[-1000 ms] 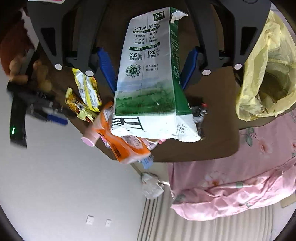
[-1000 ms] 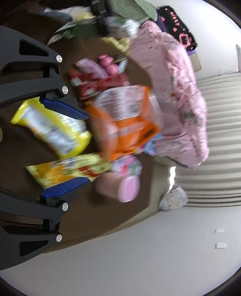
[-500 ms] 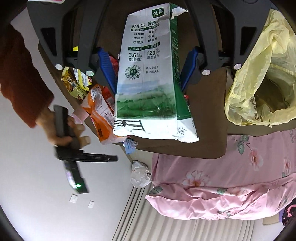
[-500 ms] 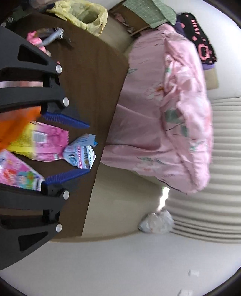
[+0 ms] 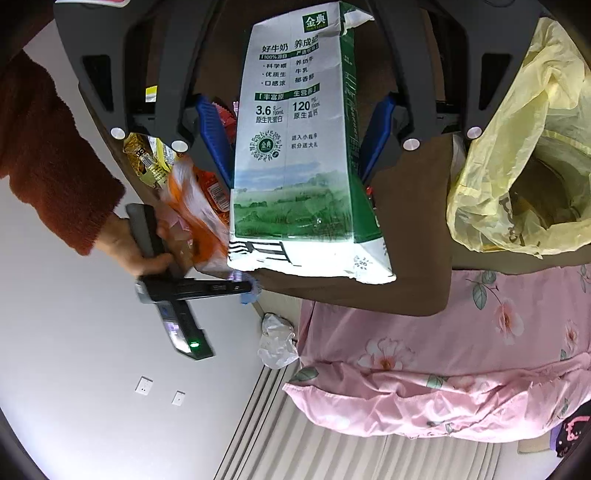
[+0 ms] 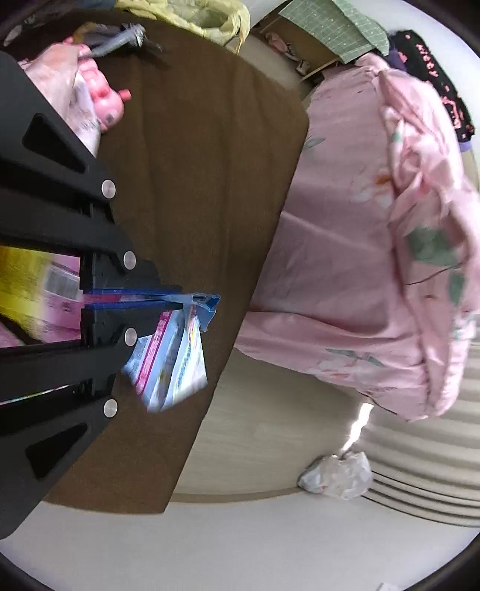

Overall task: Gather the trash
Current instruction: 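Lift the carton with the left gripper while the right gripper grasps a blue-white wrapper, then carry both items over the yellow bag and open both grippers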

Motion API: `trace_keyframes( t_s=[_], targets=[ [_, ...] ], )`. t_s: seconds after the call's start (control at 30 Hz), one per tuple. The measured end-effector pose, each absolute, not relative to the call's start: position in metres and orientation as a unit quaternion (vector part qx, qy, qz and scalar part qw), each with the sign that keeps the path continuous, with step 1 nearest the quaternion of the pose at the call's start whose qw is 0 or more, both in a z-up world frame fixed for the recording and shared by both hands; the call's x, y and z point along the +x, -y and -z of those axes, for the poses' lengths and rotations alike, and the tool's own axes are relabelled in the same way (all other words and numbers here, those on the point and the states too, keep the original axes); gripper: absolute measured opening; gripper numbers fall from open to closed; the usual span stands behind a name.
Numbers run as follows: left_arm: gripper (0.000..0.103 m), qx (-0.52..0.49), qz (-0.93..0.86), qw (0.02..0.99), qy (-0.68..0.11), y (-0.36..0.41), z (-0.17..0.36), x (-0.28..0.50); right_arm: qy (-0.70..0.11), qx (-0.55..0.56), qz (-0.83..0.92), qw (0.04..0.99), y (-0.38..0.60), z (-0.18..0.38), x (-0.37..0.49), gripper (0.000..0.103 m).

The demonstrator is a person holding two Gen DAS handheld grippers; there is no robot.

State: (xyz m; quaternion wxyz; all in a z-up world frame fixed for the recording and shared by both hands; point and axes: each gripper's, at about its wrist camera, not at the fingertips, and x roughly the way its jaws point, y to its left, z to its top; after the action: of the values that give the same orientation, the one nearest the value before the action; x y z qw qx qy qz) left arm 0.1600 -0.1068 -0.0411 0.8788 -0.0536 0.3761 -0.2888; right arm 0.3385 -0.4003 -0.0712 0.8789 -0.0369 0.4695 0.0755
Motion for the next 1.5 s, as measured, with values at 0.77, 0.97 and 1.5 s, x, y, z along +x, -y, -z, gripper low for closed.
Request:
trace_keyframes(
  t_s=[0.77, 0.97, 1.5],
  targets=[
    [0.059, -0.061, 0.251, 0.912, -0.319, 0.058, -0.018, 0.115, -0.317, -0.040, -0.144, 0.937, 0.314, -0.071, 0.131, 0.003],
    [0.059, -0.054, 0.224, 0.923, -0.307, 0.035, -0.034, 0.105, -0.304, -0.050, -0.164, 0.937, 0.286, -0.075, 0.116, 0.003],
    [0.059, -0.082, 0.032, 0.954, -0.286, -0.069, -0.056, 0.136, -0.293, -0.005, -0.290, 0.911, 0.210, -0.059, 0.140, 0.003]
  ],
)
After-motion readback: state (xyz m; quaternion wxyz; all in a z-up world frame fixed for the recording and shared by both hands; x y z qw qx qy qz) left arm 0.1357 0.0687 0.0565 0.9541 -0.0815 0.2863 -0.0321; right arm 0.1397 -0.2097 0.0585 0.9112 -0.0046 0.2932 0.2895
